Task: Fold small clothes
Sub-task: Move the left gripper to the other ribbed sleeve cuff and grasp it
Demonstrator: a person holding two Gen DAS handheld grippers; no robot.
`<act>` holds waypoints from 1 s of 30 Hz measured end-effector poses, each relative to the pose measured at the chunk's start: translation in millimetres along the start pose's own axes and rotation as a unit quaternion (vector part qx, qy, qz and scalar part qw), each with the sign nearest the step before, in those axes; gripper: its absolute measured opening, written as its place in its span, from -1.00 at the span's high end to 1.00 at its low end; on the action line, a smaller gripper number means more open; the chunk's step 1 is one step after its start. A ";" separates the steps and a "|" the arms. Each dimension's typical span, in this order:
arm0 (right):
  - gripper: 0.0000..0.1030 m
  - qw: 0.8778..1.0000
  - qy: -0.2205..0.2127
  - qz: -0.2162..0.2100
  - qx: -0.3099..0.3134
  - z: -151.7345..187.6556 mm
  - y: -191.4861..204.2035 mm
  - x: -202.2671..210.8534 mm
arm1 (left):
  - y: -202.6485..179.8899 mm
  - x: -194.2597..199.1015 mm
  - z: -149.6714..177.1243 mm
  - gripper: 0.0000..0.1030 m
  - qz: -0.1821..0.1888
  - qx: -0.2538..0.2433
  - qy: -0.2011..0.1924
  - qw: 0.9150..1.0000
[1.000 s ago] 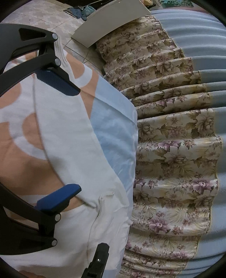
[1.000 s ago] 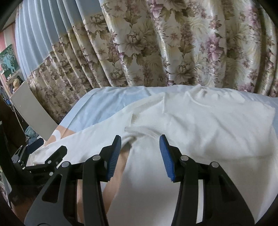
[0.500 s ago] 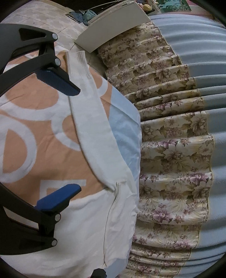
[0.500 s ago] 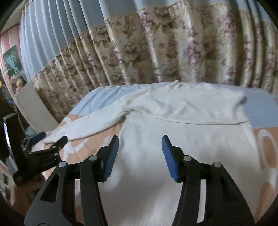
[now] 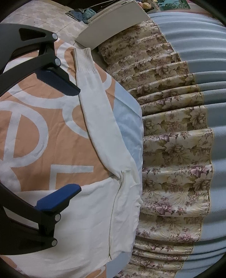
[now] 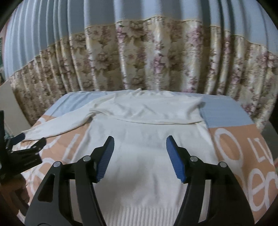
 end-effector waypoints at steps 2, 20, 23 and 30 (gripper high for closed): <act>-0.29 1.000 0.004 0.009 -0.003 2.7 -3.5 0.2 | 4.1 0.0 2.1 -0.97 -0.003 0.004 0.001 1.000; -0.53 0.998 0.020 -0.042 0.041 3.6 71.4 -23.1 | 136.8 -33.1 -10.7 -0.97 -0.078 0.047 0.008 0.996; -0.53 0.997 0.022 -0.047 0.050 2.3 82.4 -26.0 | 147.8 -39.0 -11.7 -0.97 -0.071 0.043 0.012 0.996; -0.56 0.996 0.027 -0.053 0.062 0.7 96.6 -33.2 | 169.3 -54.6 -4.0 -0.91 -0.063 0.053 0.027 0.996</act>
Point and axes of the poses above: each gripper's, at about its wrist camera, not at the fingertips, and x roughly against the way its jaws point, y to its left, z to its underside, the point moved 8 cm from there along -x, roughly the way its jaws point, and after that the axes turned 15 degrees about x, right-handed, at the moved point
